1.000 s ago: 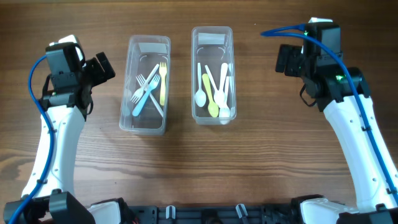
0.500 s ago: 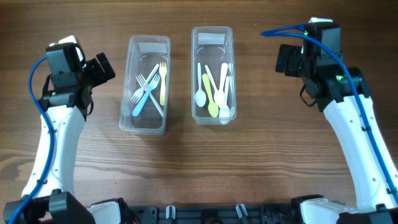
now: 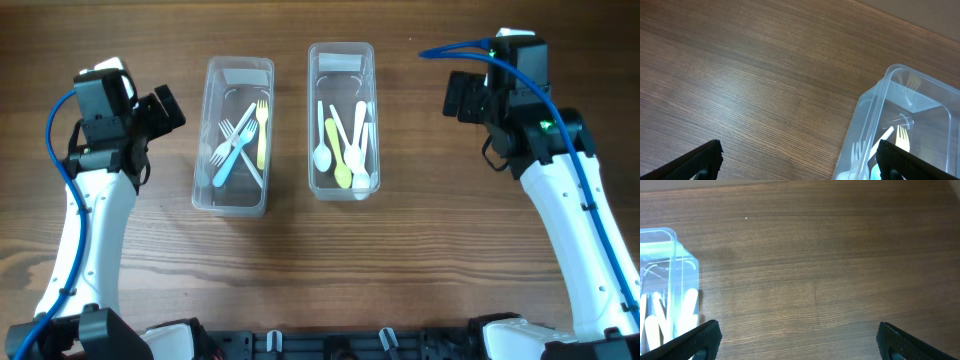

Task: Pack container

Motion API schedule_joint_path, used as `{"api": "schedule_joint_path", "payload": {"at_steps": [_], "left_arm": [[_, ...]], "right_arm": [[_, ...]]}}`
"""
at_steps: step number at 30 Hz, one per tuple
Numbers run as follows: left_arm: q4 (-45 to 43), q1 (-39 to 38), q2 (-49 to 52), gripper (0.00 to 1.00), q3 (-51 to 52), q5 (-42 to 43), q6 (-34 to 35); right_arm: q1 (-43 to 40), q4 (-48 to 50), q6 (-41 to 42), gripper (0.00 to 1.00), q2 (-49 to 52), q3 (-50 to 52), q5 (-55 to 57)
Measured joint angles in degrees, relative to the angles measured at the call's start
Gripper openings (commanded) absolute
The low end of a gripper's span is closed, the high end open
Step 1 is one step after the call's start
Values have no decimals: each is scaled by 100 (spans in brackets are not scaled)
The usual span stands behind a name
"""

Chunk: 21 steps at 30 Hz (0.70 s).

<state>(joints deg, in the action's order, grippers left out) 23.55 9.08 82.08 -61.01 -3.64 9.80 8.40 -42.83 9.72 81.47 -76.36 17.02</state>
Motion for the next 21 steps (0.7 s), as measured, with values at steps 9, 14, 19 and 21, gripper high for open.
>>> {"api": "schedule_joint_path", "payload": {"at_steps": [9,14,19,21], "left_arm": [[2,0,0,100,0,0,2],[0,0,0,100,0,0,2],[0,0,0,100,0,0,2],[0,0,0,100,0,-2,2]], "right_arm": [[0,-2,0,99,0,0,0],[0,-4,0,100,-229,2,0],[0,0,0,100,-1582,2,0],[0,2,0,100,-2153,2,0]]}}
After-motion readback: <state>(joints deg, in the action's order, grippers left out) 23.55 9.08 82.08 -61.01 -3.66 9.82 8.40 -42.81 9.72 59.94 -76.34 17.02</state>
